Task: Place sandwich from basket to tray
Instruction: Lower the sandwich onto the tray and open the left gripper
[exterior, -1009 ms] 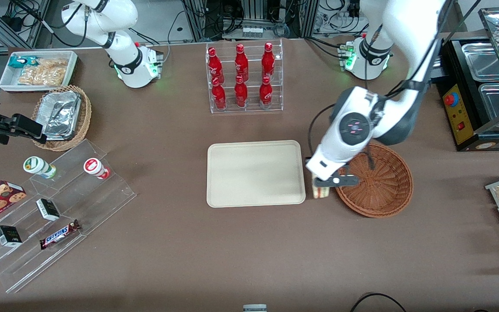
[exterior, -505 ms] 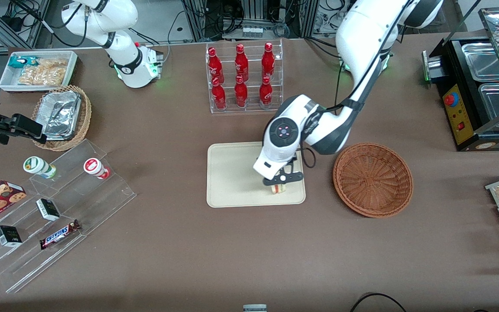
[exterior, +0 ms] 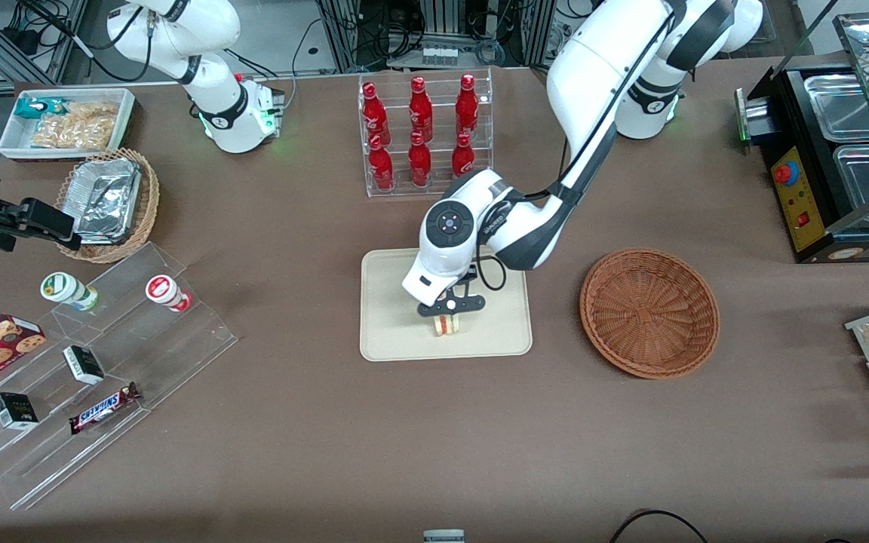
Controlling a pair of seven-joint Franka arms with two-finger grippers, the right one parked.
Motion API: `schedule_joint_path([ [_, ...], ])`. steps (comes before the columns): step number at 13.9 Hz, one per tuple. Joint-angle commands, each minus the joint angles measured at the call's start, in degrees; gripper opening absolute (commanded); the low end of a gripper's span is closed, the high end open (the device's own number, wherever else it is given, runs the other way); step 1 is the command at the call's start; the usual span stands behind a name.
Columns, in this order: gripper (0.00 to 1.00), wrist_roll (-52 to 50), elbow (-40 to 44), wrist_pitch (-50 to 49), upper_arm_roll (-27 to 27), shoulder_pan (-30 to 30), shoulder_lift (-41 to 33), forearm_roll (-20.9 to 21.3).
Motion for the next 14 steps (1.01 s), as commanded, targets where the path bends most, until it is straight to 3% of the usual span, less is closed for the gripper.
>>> schedule_joint_path([
  [1, 0.0, -0.67, 0.42, 1.59, 0.76, -1.61, 0.44, 0.86],
  [4, 0.01, -0.76, -0.99, 3.61, 0.85, -1.78, 0.53, 2.7],
  [8, 0.2, 0.11, -1.34, 3.97, 0.94, -1.78, 0.53, 3.67],
  [9, 0.48, -0.06, -1.0, 3.97, 0.94, -1.69, 0.44, 3.67],
  [10, 0.96, -0.06, -0.99, 3.88, 0.94, -1.69, 0.35, 3.59],
  [14, 1.0, -0.67, -0.73, 1.26, 1.02, -1.52, -3.32, 3.58],
])
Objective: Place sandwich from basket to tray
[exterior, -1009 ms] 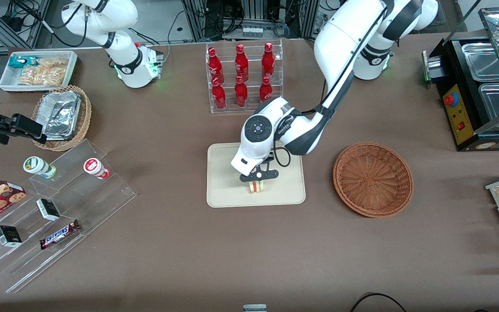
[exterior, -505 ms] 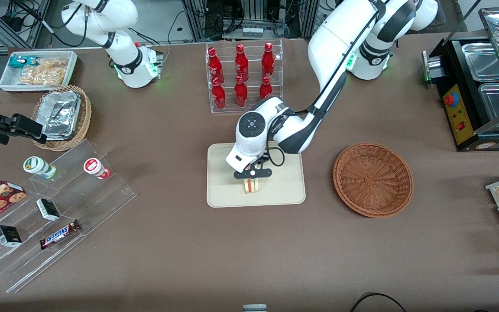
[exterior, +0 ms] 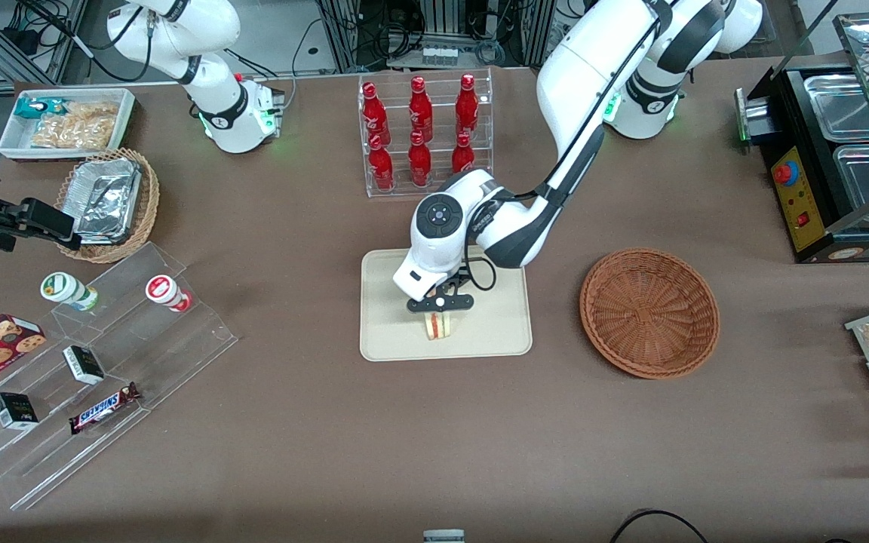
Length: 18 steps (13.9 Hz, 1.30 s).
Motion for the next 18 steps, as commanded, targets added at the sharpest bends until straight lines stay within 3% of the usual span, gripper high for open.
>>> schedule_joint_path([
  [1, 1.0, -0.64, -0.16, -4.37, 0.66, -0.42, -4.86, 0.71],
  [4, 1.0, -1.78, -0.16, -9.47, 0.92, -0.24, -9.35, 0.8],
  [10, 1.0, -1.44, -0.34, -21.16, 7.24, 0.72, -15.95, 0.18],
  [15, 1.0, 0.49, -1.21, -23.02, 7.95, 7.74, -18.5, 0.54],
  [18, 1.0, 11.02, -6.47, -24.79, 7.95, 12.23, -23.23, -0.25],
])
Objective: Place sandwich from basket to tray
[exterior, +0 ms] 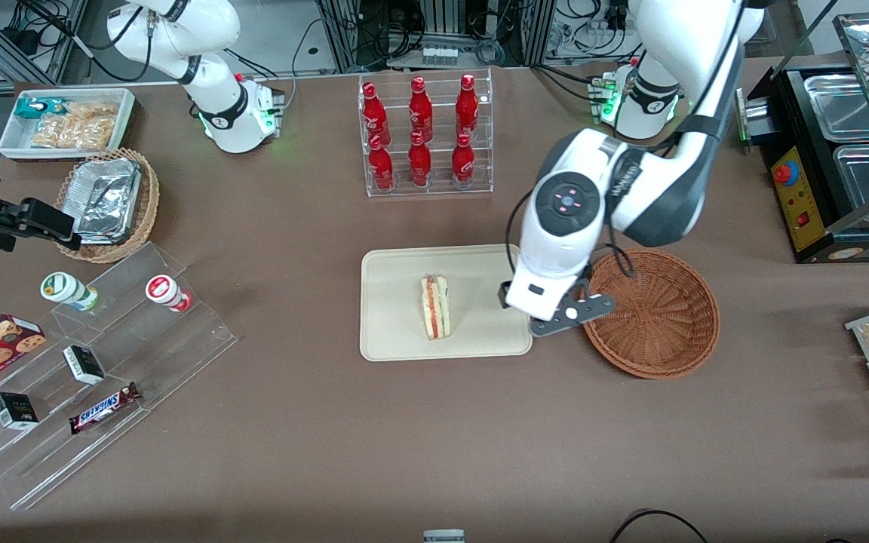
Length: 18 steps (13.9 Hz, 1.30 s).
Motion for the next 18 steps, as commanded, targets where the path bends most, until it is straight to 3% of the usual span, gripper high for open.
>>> schedule_joint_path([
  [1, 1.0, 5.92, -7.41, -0.59, -0.37, 2.89, -6.78, -0.28],
  [3, 1.0, 7.5, -10.14, -0.59, -0.37, 5.26, -9.67, -0.37],
  [6, 1.0, 18.99, -14.72, -3.03, -3.17, 12.88, -15.83, -2.12],
  [8, 1.0, 26.73, -14.2, -8.47, -8.61, 21.58, -18.12, -2.65],
  [12, 1.0, 39.04, -13.15, -14.64, -10.74, 29.42, -22.25, -2.74],
  [15, 1.0, 44.68, -9.56, -19.73, -9.43, 31.37, -24.1, -2.39],
  [18, 1.0, 48.28, -6.65, -20.27, -4.61, 31.38, -25.33, -2.3],
])
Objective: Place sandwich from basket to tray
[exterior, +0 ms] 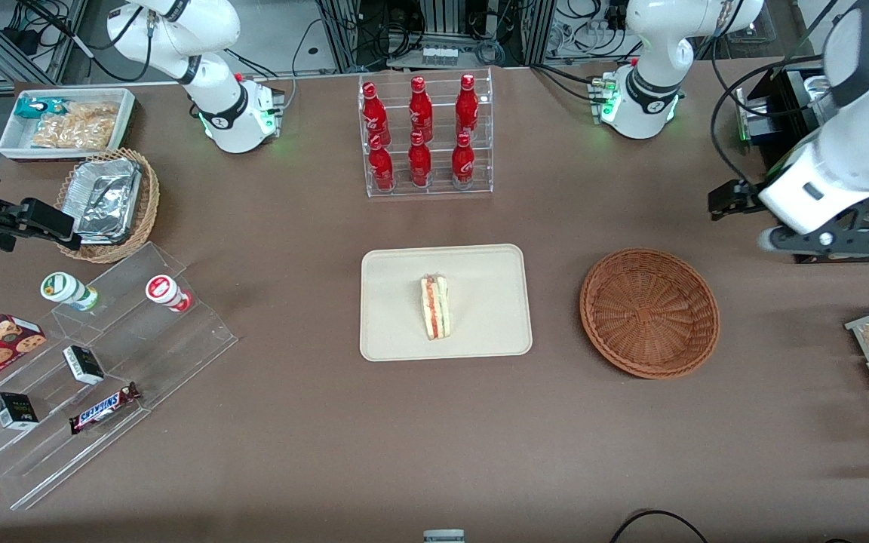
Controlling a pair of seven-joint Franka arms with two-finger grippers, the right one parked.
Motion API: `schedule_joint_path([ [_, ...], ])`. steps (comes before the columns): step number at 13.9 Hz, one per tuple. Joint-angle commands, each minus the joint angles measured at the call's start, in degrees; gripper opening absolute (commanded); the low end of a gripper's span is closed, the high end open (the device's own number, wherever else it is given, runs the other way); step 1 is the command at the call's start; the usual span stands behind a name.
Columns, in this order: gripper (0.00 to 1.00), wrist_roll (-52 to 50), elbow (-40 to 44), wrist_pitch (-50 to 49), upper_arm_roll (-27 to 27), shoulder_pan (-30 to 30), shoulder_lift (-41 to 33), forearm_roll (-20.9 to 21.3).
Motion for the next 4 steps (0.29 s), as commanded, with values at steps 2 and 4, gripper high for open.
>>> schedule_joint_path([
  [2, 1.0, 4.48, 2.29, -1.36, 4.17, 0.58, -1.5, -0.72],
  [4, 1.0, 3.87, 2.9, -1.36, 4.97, 0.58, -1.33, -1.85],
])
